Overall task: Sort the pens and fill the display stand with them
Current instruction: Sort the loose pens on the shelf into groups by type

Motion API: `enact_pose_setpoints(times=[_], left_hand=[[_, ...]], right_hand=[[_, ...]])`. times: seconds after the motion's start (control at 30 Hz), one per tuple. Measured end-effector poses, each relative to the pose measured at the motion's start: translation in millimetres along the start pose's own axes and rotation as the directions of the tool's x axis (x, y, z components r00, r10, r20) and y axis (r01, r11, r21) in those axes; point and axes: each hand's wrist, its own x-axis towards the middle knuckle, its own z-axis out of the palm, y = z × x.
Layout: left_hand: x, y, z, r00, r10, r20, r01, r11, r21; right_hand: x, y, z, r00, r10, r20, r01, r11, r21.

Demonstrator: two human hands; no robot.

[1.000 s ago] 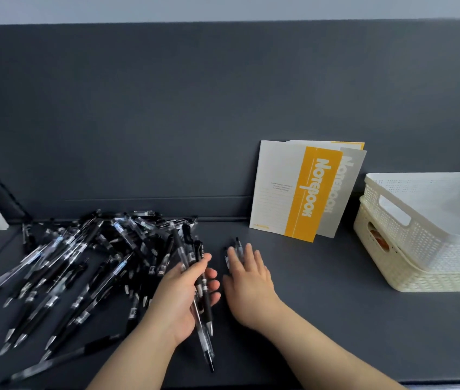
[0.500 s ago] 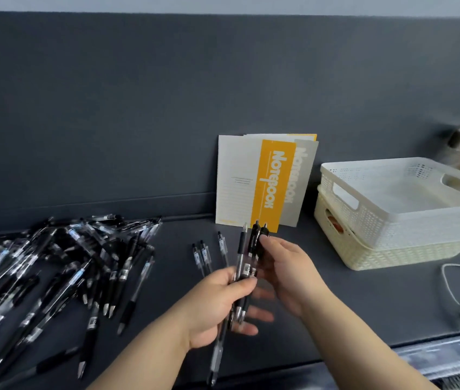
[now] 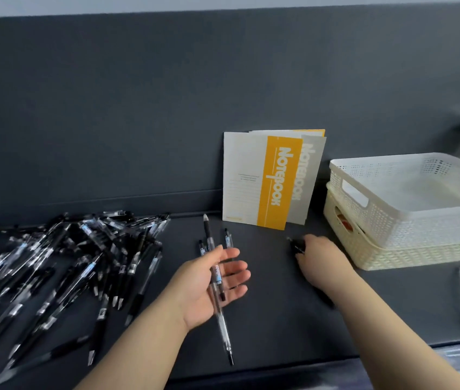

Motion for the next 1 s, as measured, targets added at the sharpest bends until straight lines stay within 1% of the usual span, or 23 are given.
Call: enact_pose_setpoints(times=[0.07,0.1,0.13,0.17,0.2,0.23,0.27,0.33,0.37,0.43,0.5,0.53,0.57,0.6,0.63,0.7,0.73,0.77,0.8,0.87,0.93,0.97,1.0], left_hand=[[-2,2,-1,1.0,0.0,-0.003,0.0,0.999,-0.041],[-2,3,-2,1.0,0.003,0.0,-0.003,1.0,-0.023],[-4,3,-4,1.0,0.004,0.012,-0.005,1.0,0.02],[-5,2,-5,0.999,-0.001,0.038,-0.002,0.997,0.082],[-6,1,-5,0.997,-0.016,0.079,0.004,0.988,0.151],[-7,0,-4,0.991,-0.041,0.125,0.013,0.976,0.218],[-8,-1,-2,0.984,-0.067,0.167,0.019,0.962,0.272],[-9,-4,1,0.97,-0.1,0.224,0.019,0.941,0.339],[-10,-5,3,0.966,-0.108,0.234,0.017,0.933,0.359],[-11,-5,2,0.969,-0.109,0.22,0.019,0.927,0.375],[-10,-1,-5,0.982,-0.083,0.172,0.018,0.938,0.347],[-9,2,-10,0.991,-0.048,0.127,0.007,0.951,0.31],[-7,6,-16,0.998,0.002,0.056,-0.016,0.966,0.256],[-4,12,-21,0.997,0.062,-0.042,-0.052,0.977,0.205],[1,18,-27,0.98,0.122,-0.154,-0.095,0.98,0.175],[12,29,-38,0.924,0.205,-0.323,-0.154,0.972,0.176],[18,34,-41,0.905,0.217,-0.365,-0.16,0.97,0.182],[24,37,-42,0.897,0.22,-0.383,-0.156,0.969,0.192],[30,39,-42,0.895,0.221,-0.389,-0.144,0.965,0.217],[39,39,-37,0.906,0.222,-0.36,-0.127,0.955,0.267],[43,35,-34,0.919,0.241,-0.312,-0.133,0.934,0.331],[43,32,-35,0.919,0.264,-0.292,-0.129,0.903,0.409],[42,29,-39,0.916,0.29,-0.279,-0.114,0.852,0.51]], right_hand=[[-4,-3,3,0.999,-0.009,-0.04,0.008,1.0,-0.027],[-7,-7,2,0.997,-0.022,-0.08,0.02,1.0,-0.02],[-11,-12,0,0.99,-0.053,-0.132,0.057,0.998,0.03],[-16,-20,-3,0.977,-0.109,-0.182,0.132,0.984,0.12],[-22,-30,-7,0.961,-0.175,-0.212,0.226,0.942,0.248],[-28,-40,-11,0.95,-0.24,-0.199,0.302,0.864,0.402],[-35,-52,-17,0.94,-0.314,-0.135,0.334,0.76,0.557],[-46,-69,-22,0.895,-0.446,0.008,0.262,0.54,0.8],[-48,-73,-21,0.879,-0.475,0.042,0.207,0.46,0.864],[-44,-75,-19,0.9,-0.435,0.023,0.153,0.366,0.918],[-37,-71,-18,0.943,-0.328,-0.049,0.127,0.22,0.967],[-34,-67,-20,0.959,-0.267,-0.093,0.13,0.126,0.983],[-30,-62,-21,0.966,-0.213,-0.145,0.164,0.073,0.984],[-29,-59,-21,0.962,-0.179,-0.208,0.225,0.08,0.971],[-28,-56,-18,0.946,-0.167,-0.277,0.302,0.15,0.941],[-30,-51,-7,0.876,-0.23,-0.424,0.483,0.397,0.781],[-32,-50,1,0.821,-0.317,-0.474,0.568,0.526,0.633],[-34,-48,10,0.765,-0.424,-0.485,0.637,0.611,0.47],[-34,-47,19,0.728,-0.524,-0.443,0.677,0.652,0.341],[-34,-43,31,0.727,-0.64,-0.25,0.685,0.7,0.201],[-33,-39,34,0.76,-0.647,-0.06,0.647,0.743,0.17],[-33,-37,34,0.771,-0.636,-0.03,0.629,0.754,0.189],[-33,-36,32,0.779,-0.625,-0.044,0.618,0.755,0.217]])
